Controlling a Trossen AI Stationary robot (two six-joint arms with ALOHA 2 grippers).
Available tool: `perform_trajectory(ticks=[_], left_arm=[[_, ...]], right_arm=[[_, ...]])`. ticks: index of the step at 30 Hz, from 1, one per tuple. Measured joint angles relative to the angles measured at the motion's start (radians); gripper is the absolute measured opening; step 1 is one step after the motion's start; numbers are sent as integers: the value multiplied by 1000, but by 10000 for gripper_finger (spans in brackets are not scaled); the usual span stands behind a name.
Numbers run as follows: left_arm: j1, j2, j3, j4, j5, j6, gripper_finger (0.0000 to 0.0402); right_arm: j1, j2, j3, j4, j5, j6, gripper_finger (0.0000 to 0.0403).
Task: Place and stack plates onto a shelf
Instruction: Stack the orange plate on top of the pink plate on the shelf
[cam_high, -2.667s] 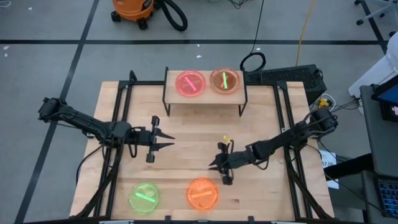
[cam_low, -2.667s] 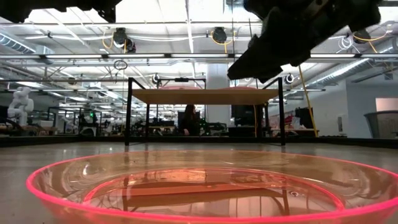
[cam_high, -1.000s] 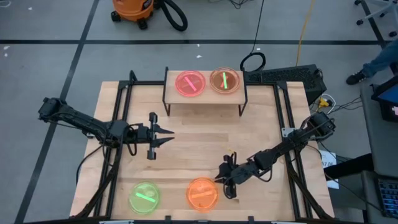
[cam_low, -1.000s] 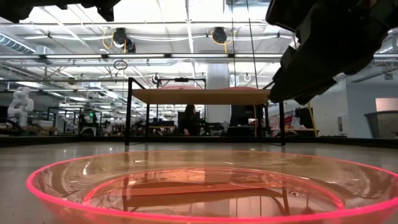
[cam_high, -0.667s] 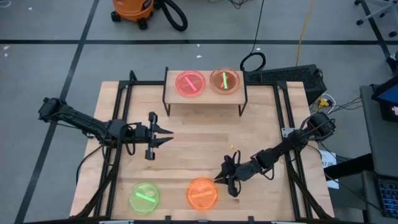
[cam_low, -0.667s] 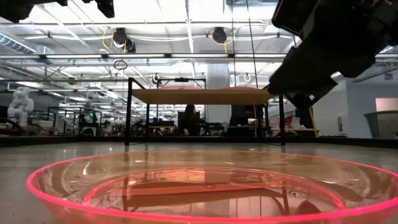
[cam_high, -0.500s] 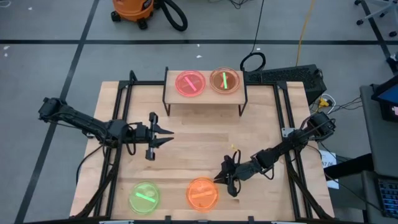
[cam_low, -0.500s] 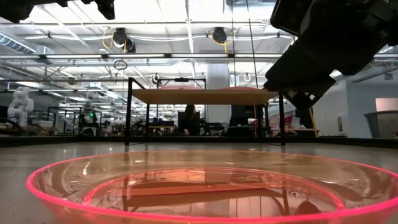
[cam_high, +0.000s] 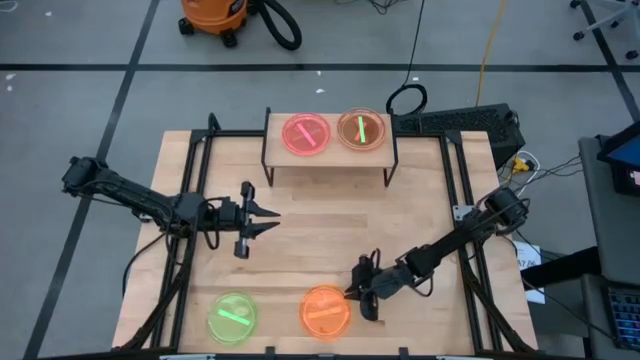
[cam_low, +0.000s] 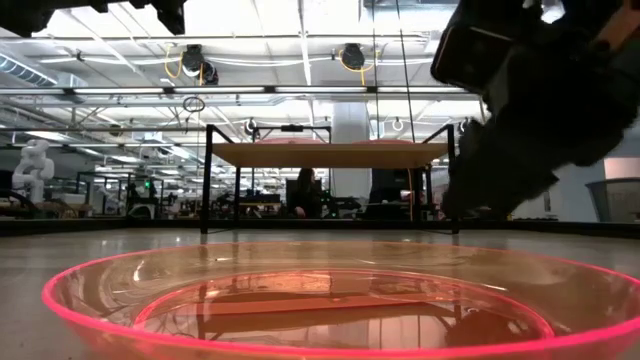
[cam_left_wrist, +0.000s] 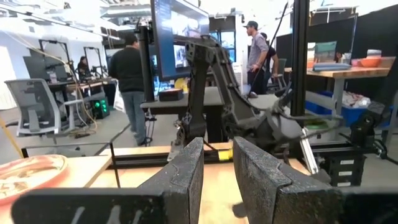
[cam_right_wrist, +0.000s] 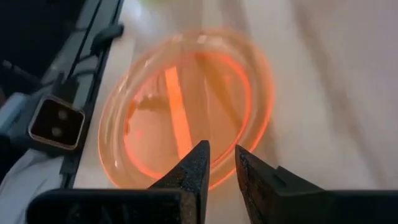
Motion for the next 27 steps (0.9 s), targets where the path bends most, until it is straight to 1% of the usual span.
perform_trajectory(ticks=[3, 8, 13, 21, 27], left_arm=[[0, 0, 0, -5, 0, -6, 95], [0, 0, 0, -26, 0, -12, 95], [0, 0, 0, -30, 0, -13, 95], [0, 0, 0, -30, 0, -18, 95], [0, 0, 0, -30, 0, -19, 95]], right_arm=[[1, 48, 22, 0, -40, 27, 76], [-4, 65, 22, -22, -37, 70, 101], [-11, 64, 22, -5, -37, 87, 120], [-23, 57, 23, 7, -38, 70, 125], [-46, -10, 23, 5, -36, 8, 126]])
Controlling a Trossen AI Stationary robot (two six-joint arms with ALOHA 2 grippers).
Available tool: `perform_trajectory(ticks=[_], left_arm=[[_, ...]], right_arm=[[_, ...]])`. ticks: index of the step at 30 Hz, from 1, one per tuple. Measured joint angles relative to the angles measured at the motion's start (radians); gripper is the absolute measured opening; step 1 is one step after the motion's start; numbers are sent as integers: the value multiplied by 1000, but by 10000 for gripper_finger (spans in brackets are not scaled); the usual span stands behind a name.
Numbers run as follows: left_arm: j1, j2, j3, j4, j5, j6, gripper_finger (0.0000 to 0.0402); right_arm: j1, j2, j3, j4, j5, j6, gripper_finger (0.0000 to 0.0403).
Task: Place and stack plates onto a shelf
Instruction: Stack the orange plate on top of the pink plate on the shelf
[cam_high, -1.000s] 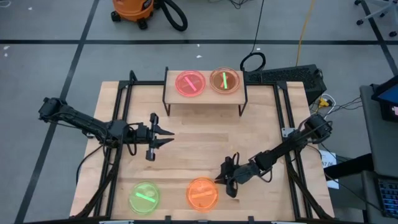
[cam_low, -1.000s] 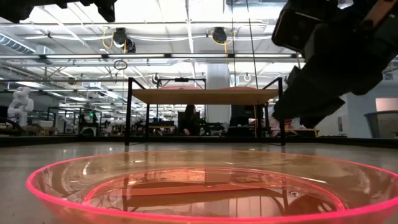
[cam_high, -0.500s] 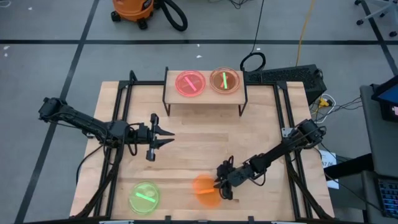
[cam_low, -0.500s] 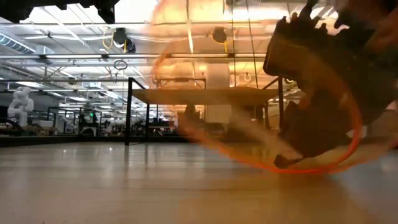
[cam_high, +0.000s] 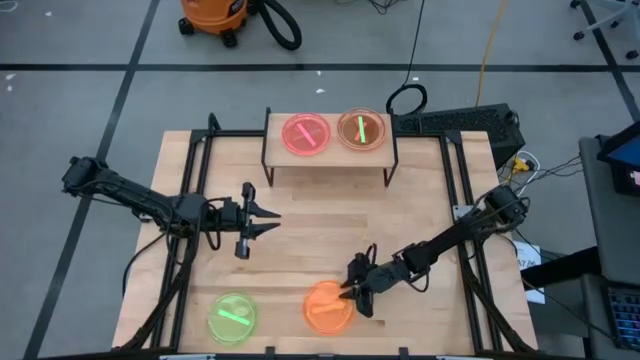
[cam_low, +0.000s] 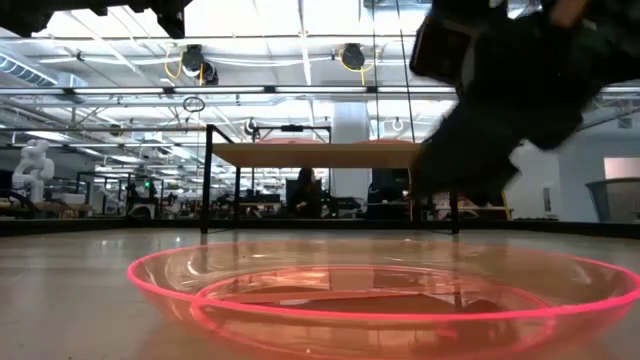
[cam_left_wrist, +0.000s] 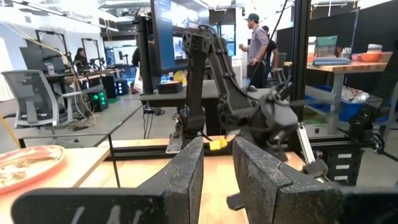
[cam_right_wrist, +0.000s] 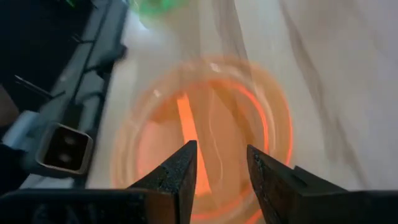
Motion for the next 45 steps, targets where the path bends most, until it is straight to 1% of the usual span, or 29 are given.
perform_trajectory(ticks=[3, 7, 11, 16, 21, 25, 39, 45], left_arm=[[0, 0, 0, 0, 0, -2, 95], [0, 0, 0, -1, 0, -18, 95], [0, 0, 0, -8, 0, -21, 95], [-10, 0, 0, -9, 0, -20, 95], [-11, 0, 0, -8, -1, -13, 95], [-11, 0, 0, -8, -1, -14, 95], [-11, 0, 0, -8, -1, -16, 95], [-11, 0, 0, -8, 0, -21, 95]], right_arm=[[-7, -51, 0, -1, 13, -40, 126], [-7, -114, 0, -9, 64, -85, 126], [-7, -137, 0, -62, 84, -73, 126], [-2, -114, 0, -126, 83, -5, 126], [0, -68, -1, -133, 77, 38, 126], [5, -46, -1, -137, 76, 43, 126], [23, -44, -1, -137, 74, 109, 125], [48, -44, -1, -137, 74, 214, 125]])
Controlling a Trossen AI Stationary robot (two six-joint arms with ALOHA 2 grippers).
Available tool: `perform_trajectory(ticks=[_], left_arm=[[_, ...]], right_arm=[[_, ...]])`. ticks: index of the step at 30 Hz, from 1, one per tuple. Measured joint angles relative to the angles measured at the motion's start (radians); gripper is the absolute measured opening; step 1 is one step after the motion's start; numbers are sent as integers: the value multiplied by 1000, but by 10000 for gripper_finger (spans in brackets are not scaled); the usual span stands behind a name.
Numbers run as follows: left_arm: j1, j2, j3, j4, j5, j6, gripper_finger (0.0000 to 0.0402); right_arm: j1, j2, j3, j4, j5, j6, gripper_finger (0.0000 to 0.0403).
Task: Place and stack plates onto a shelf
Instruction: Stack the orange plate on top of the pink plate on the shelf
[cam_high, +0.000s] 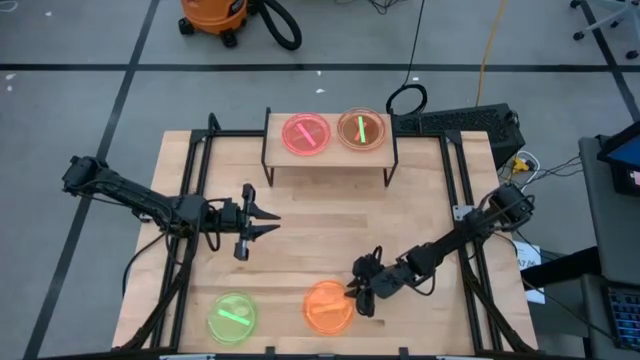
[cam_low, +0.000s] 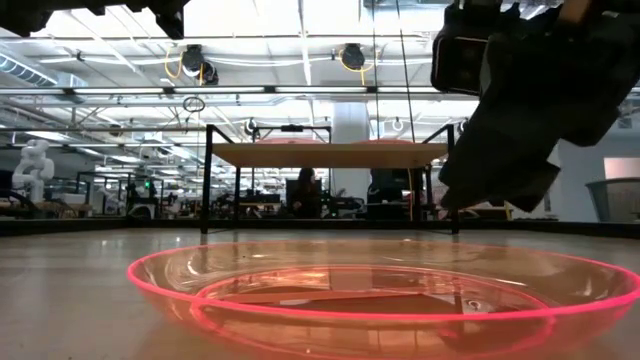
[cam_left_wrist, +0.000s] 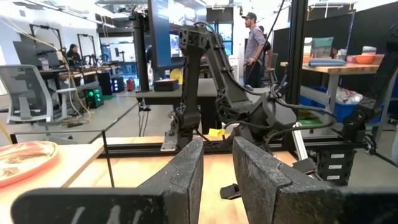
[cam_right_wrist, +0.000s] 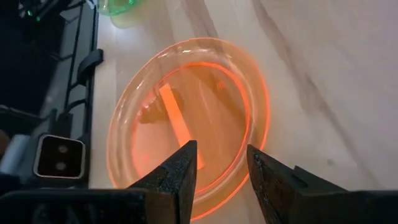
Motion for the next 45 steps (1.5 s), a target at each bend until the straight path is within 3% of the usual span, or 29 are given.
perform_trajectory(ticks=[9, 27, 31, 38, 45], left_arm=[[0, 0, 0, 0, 0, -9, 95], [0, 0, 0, 1, 0, -13, 95], [0, 0, 0, 1, 0, -13, 95], [0, 0, 0, 1, 0, -14, 95], [0, 0, 0, 1, 0, -18, 95]], right_arm=[[62, 7, 0, -3, 59, 91, 125], [44, 95, 1, 32, 31, 128, 122], [34, 96, 1, 31, 27, 127, 94], [30, 96, 0, 32, 27, 96, 10], [27, 96, 0, 37, 88, 80, 1]])
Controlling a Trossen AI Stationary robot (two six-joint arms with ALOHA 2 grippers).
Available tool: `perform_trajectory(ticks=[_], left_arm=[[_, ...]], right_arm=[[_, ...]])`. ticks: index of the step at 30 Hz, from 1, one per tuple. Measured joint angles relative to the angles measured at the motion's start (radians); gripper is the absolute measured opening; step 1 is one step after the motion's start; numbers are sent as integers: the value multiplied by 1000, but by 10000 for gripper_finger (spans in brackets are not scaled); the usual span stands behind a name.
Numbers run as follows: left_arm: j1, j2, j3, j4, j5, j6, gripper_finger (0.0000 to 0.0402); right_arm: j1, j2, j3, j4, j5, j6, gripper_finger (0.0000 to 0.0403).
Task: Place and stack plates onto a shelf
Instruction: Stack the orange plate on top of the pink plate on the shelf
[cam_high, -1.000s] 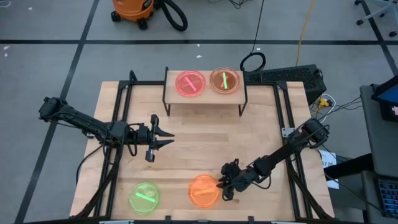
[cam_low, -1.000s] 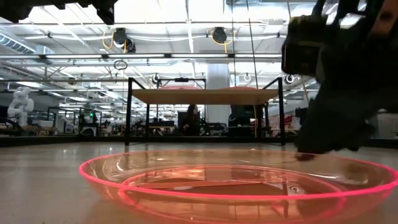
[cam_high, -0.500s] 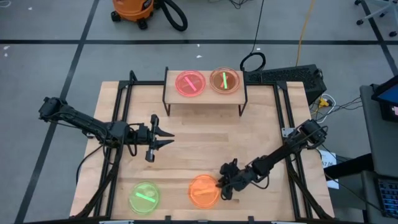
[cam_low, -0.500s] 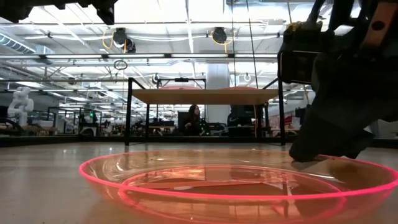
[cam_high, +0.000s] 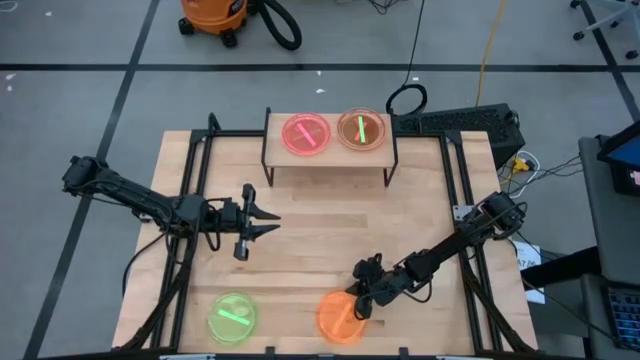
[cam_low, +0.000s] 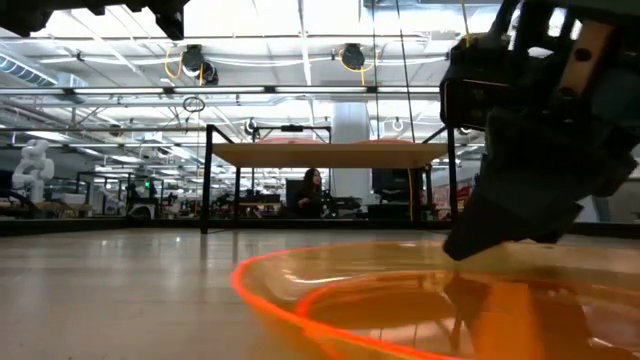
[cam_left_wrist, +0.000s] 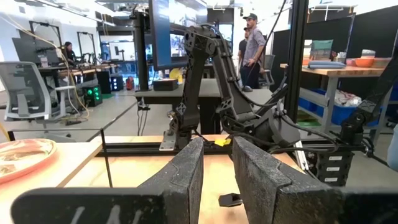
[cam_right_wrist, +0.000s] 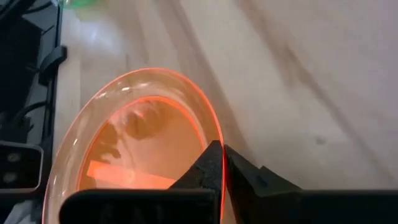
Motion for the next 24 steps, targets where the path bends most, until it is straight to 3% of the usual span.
perform_trajectory(ticks=[24], left_arm=[[0, 0, 0, -15, 0, -3, 95]], right_arm=[[-94, -45, 0, 72, 23, -129, 0]])
